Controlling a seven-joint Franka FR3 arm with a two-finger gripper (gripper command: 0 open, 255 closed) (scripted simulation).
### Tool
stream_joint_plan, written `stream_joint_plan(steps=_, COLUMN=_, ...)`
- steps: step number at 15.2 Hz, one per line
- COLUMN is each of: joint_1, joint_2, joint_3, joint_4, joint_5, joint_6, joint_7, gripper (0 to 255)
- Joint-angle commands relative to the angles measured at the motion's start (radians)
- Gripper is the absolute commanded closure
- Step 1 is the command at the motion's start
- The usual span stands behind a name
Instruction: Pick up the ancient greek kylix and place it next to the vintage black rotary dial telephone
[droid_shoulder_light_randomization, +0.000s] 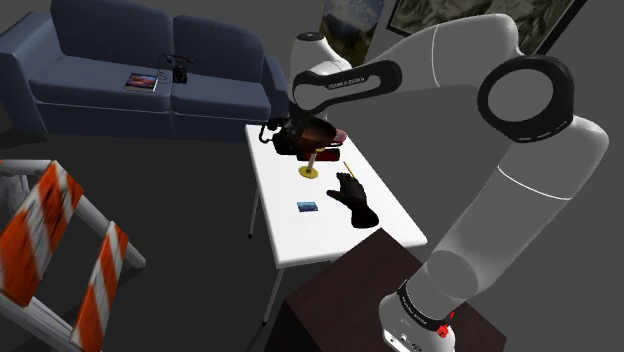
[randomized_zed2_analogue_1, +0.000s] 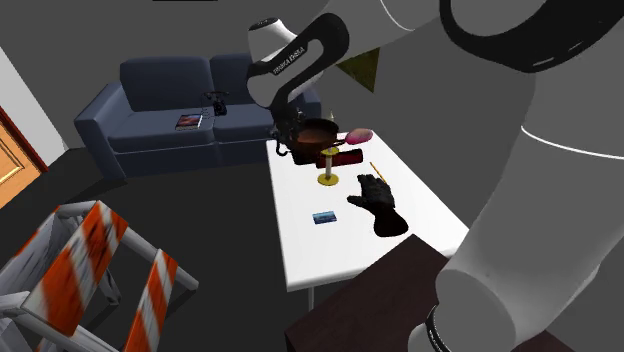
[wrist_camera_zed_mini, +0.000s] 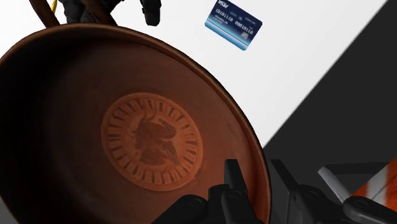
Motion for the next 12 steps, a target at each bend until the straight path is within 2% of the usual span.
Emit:
stream_joint_plan(steps=1, joint_1=-0.006, joint_2=0.067, joint_3=-0.008, joint_4=0.092, joint_5=-0.008, joint_6=-0.022, joint_7=-0.019, gripper=255)
stream_joint_plan(steps=6, joint_1=-0.005, joint_2=0.257, joint_3=-0.024, joint_4=0.362, joint_5=-0.024, joint_6=-0.097, joint_7=-0.060, gripper=255)
stream_joint_plan(steps=12, joint_1=-0.004, joint_2=0.283, joint_3=-0.030, joint_4=0.320, joint_5=-0.040, joint_6=-0.032, joint_7=-0.037, gripper=255)
